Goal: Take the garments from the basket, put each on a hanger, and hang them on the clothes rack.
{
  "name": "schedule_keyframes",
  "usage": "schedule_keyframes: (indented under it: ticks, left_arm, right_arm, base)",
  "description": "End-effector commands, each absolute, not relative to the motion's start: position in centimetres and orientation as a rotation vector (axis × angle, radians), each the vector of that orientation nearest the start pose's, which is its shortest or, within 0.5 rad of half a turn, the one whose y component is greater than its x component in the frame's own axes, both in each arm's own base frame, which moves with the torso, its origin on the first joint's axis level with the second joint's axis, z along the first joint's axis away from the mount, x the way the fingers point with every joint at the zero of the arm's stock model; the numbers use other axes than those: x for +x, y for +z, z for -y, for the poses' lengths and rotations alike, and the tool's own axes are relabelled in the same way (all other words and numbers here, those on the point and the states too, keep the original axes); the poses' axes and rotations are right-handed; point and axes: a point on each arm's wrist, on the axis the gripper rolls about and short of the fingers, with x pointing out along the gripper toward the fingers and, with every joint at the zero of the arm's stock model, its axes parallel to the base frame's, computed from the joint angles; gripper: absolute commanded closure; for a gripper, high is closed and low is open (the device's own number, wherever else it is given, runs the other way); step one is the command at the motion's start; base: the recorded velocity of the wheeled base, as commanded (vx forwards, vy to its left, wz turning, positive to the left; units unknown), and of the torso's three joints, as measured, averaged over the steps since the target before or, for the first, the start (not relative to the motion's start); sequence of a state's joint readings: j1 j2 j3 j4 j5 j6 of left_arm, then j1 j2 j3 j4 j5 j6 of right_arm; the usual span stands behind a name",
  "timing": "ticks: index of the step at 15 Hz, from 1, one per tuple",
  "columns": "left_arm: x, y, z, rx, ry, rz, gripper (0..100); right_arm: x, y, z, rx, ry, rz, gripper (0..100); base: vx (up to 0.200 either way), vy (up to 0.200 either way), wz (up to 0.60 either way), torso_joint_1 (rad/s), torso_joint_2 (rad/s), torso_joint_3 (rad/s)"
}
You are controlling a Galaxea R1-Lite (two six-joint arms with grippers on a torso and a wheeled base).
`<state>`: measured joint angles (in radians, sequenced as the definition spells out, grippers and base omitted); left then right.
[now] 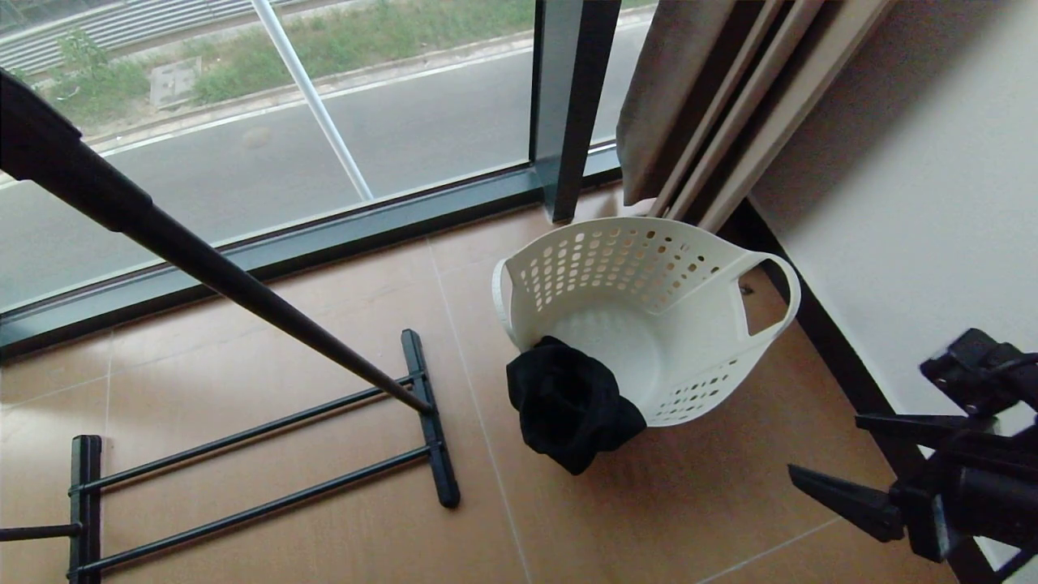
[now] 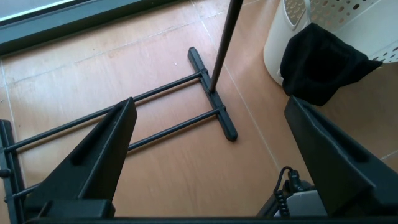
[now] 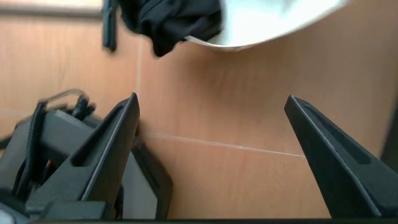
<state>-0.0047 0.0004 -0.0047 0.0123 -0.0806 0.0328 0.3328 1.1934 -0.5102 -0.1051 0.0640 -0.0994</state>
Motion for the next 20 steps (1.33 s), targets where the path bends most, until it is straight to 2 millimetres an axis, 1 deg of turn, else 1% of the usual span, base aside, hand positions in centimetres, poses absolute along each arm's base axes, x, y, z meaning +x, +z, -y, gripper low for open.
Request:
schedule_keyframes:
  ticks: [1, 2, 5, 6, 7, 8, 10, 14, 15, 16, 17, 18, 19, 20]
  left_arm:
    - [-2.3, 7.5, 0.2, 0.032, -0.086, -0.006, 0]
    - [-2.3, 7.5, 0.2, 0.032, -0.084, -0.006, 0]
    - [-2.3, 7.5, 0.2, 0.033, -0.086, -0.006, 0]
    - [-2.3, 7.5, 0.2, 0.035, -0.088, -0.006, 0]
    - [-2.3, 7.5, 0.2, 0.038, -0.089, -0.006, 0]
    - [-2.3, 7.5, 0.2, 0.040, -0.089, -0.006, 0]
    - [-2.3, 7.5, 0.2, 0.040, -0.089, -0.006, 0]
    - [-2.3, 7.5, 0.2, 0.040, -0.089, -0.006, 0]
    - [-2.3, 7.5, 0.2, 0.040, -0.089, -0.006, 0]
    - [-2.3, 7.5, 0.2, 0.038, -0.089, -0.006, 0]
    - [-2.3, 7.5, 0.2, 0.038, -0.089, -0.006, 0]
    - [-2.3, 7.5, 0.2, 0.038, -0.089, -0.007, 0]
    - [-2.3, 7.5, 0.2, 0.038, -0.089, -0.006, 0]
    - [-2.3, 7.5, 0.2, 0.038, -0.089, -0.006, 0]
  right_arm:
    - [18.8, 15.9, -7.4, -0.207, 0.449, -0.668, 0]
    - [20.6, 15.6, -8.5, -0.218, 0.467, -0.691, 0]
    - [24.1, 15.5, -10.8, -0.253, 0.481, -0.694, 0]
    - [25.2, 15.4, -11.3, -0.264, 0.472, -0.695, 0]
    - [25.6, 15.3, -11.5, -0.265, 0.472, -0.696, 0]
    - [27.0, 15.0, -12.1, -0.267, 0.468, -0.701, 0]
    - [28.4, 14.2, -12.8, -0.293, 0.476, -0.710, 0]
    - [33.4, 12.4, -15.0, -0.347, 0.496, -0.693, 0]
    - [34.4, 12.3, -15.5, -0.349, 0.492, -0.682, 0]
    - [35.5, 11.7, -16.2, -0.364, 0.486, -0.678, 0]
    - [35.5, 11.7, -16.3, -0.367, 0.487, -0.677, 0]
    - [37.4, 11.0, -17.3, -0.388, 0.491, -0.655, 0]
    - [38.1, 10.7, -17.7, -0.390, 0.491, -0.650, 0]
    - [38.5, 10.5, -17.8, -0.393, 0.492, -0.647, 0]
  base:
    - [0.000, 0.000, 0.00, 0.000, 0.00, 0.000]
    - [0.000, 0.000, 0.00, 0.000, 0.00, 0.000]
    - [0.000, 0.000, 0.00, 0.000, 0.00, 0.000]
    - [0.000, 0.000, 0.00, 0.000, 0.00, 0.000]
    - [0.000, 0.000, 0.00, 0.000, 0.00, 0.000]
    - [0.000, 0.000, 0.00, 0.000, 0.00, 0.000]
    - [0.000, 0.000, 0.00, 0.000, 0.00, 0.000]
    - [0.000, 0.000, 0.00, 0.000, 0.00, 0.000]
    - [0.000, 0.000, 0.00, 0.000, 0.00, 0.000]
    - [0.000, 0.000, 0.00, 0.000, 0.00, 0.000]
    - [0.000, 0.000, 0.00, 0.000, 0.00, 0.000]
    - [0.000, 0.000, 0.00, 0.000, 0.00, 0.000]
    - [0.000, 0.000, 0.00, 0.000, 0.00, 0.000]
    - [0.000, 0.000, 0.00, 0.000, 0.00, 0.000]
